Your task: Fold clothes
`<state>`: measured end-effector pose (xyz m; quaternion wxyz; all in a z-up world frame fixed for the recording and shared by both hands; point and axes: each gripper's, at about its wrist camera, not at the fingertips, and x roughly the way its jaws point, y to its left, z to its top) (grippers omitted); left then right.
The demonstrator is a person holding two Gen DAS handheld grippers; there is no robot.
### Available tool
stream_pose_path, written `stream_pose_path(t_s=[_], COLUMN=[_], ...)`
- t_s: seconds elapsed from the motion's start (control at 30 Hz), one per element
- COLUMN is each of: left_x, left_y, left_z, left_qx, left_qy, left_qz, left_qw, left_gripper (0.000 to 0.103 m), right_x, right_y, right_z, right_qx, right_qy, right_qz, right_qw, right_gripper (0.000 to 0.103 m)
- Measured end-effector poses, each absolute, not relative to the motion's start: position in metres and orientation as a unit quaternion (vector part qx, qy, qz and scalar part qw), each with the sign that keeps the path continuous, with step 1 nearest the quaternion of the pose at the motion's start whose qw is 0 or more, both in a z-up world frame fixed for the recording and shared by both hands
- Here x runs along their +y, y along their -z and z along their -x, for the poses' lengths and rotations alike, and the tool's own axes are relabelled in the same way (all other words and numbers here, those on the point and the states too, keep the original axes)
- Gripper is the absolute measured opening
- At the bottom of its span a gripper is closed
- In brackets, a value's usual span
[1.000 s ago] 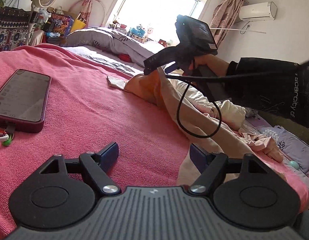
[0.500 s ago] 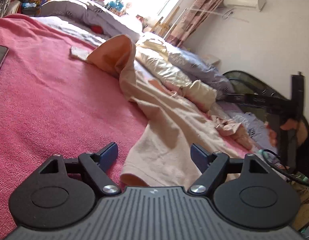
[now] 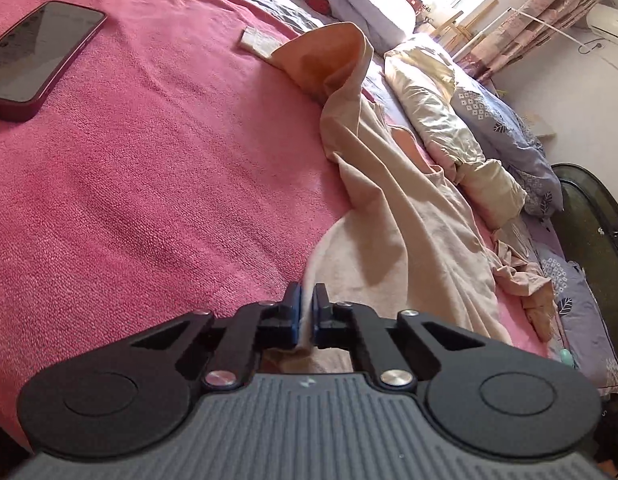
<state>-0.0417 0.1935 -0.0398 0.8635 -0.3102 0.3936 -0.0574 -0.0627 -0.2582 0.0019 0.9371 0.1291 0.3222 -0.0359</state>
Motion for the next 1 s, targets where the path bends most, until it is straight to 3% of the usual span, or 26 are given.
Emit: stream_pose_path(t_s=[0.23, 0.53, 0.67, 0.9, 0.93, 1.0], left_x=[0.208, 0.204, 0.206, 0.215, 0.215, 0.212], left_y=[0.007, 0.021, 0.017, -0.005, -0.009, -0.019], left_z=[0.081, 0.088, 0.100, 0.115, 0.116, 0.115], left_qx=[0.364, 0.435, 0.438, 0.423, 0.416, 0.395], left_qy=[0.044, -0.002, -0.013, -0.028, -0.024, -0.015], left_qz=[0.294, 0.233, 0.203, 0.178, 0.180, 0.171], left_qw=[0.883, 0.870, 0.876, 0.888, 0.891, 0.902], left_gripper=[0.000, 0.001, 0.001, 0.000, 0.000, 0.001], right_x=[-0.273, -0.288, -0.286, -0.265, -0.263, -0.261], right_y=[-0.001, 0.018, 0.024, 0.037, 0.037, 0.035], right_z=[0.075, 0.091, 0.099, 0.101, 0.101, 0.100], right_qx=[0.303, 0.332, 0.356, 0.390, 0.391, 0.402], right_qy=[0.027, -0.020, -0.033, -0.064, -0.061, -0.053], right_qz=[-0.161, -0.220, -0.217, -0.194, -0.191, -0.185], right_qw=[0.939, 0.917, 0.908, 0.898, 0.898, 0.895], right_gripper=[0.090, 0.087, 0.059, 0.057, 0.051, 0.006])
